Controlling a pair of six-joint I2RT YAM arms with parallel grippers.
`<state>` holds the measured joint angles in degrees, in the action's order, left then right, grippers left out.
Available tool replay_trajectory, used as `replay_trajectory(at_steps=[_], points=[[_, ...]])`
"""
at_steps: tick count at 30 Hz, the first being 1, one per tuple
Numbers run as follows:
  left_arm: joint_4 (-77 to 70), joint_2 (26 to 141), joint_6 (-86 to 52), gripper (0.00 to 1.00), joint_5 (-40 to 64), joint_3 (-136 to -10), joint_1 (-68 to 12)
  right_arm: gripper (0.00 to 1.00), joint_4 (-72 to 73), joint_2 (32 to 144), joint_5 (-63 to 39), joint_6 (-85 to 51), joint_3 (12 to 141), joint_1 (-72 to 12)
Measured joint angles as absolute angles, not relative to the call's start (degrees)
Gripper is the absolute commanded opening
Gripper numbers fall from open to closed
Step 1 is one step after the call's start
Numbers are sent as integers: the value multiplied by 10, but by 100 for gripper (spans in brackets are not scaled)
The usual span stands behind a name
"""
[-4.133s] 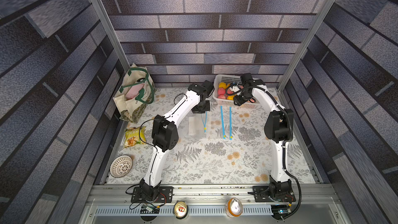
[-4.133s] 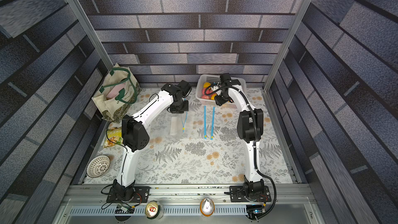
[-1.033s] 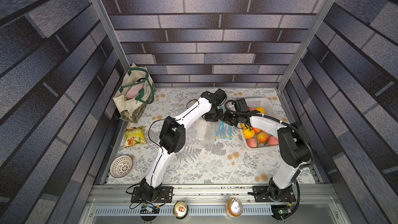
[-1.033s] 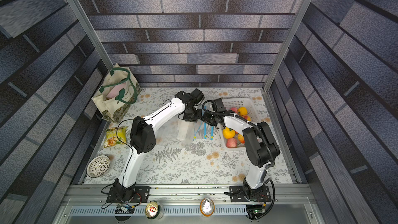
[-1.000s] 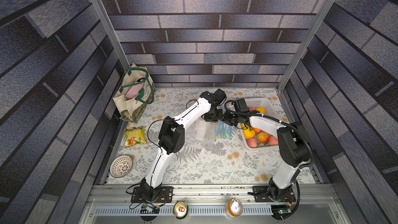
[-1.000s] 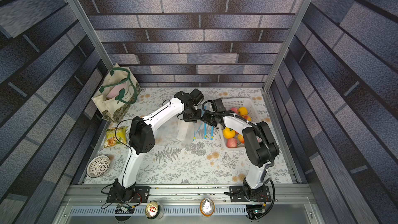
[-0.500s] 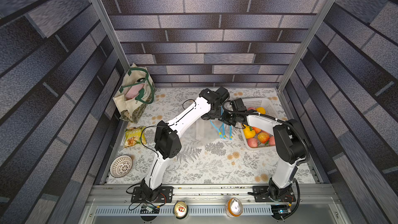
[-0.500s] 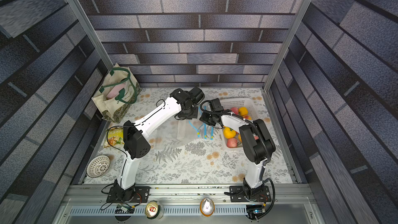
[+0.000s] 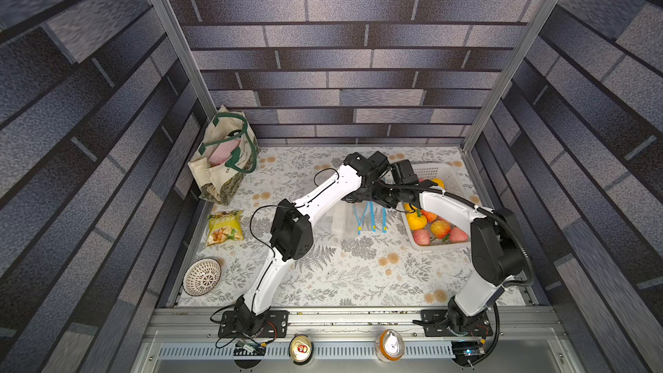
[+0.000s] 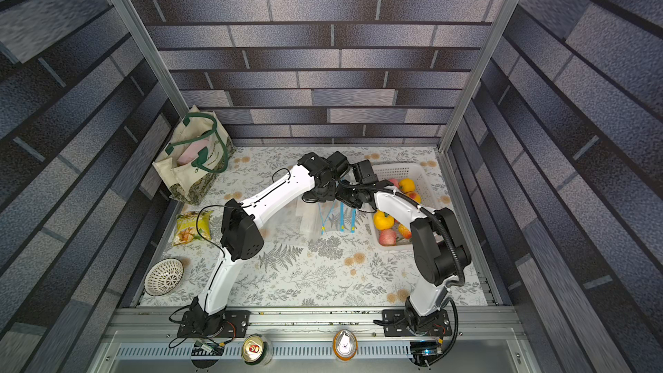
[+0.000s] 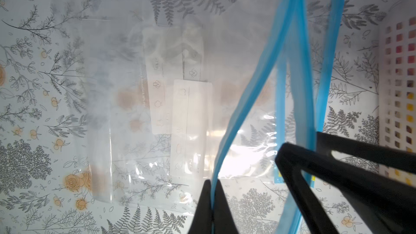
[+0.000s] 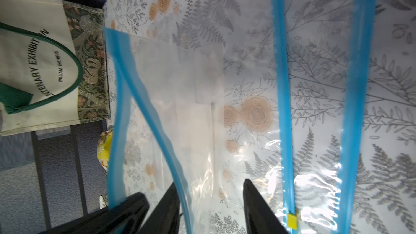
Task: Place the peach in a zip-top bag and seal the zipper
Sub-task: Open the zipper food storage bag, then pick up the peach from the basket.
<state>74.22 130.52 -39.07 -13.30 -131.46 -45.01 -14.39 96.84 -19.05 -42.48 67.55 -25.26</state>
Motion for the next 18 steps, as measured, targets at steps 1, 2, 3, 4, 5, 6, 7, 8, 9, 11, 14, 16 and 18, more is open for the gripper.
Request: replay_trajectory(at_steps=[1,2,3,4,5,6,7,8,9,11,14,16,18], points=[[742,1305,-390,0,-130,-1316,-449,50,-144,959,-191,-425,675,-253],[743,1305,-390,0,-129,-1317,-449,50,-148,950,-190,-424,675,-253],[743,1305,-390,0,-126,-1317,-447,51,-153,942,-189,-424,675,-253],[742,1305,-390,0,-123,-1317,-446,51,-158,935,-189,-423,675,-252],[742,1305,-390,0,-122,-1317,-445,51,-165,927,-186,-421,675,-251],[742,1305,-390,0,-119,-1317,-445,52,-176,918,-181,-416,675,-248],[742,1305,-390,0,-117,-1317,-444,52,-188,907,-176,-411,674,-243],[742,1305,-390,0,-115,-1317,-444,53,-197,898,-173,-407,672,-240],[742,1305,-390,0,-112,-1317,-443,54,-207,883,-170,-401,667,-231],[742,1305,-390,0,-107,-1317,-441,57,-227,857,-161,-388,656,-203],[742,1305,-387,0,-103,-1317,-441,60,-269,832,-124,-360,652,-156],[742,1305,-383,0,-98,-1317,-441,63,-296,828,-90,-340,652,-137],[741,1305,-379,0,-92,-1318,-440,66,-328,832,-61,-321,652,-133]])
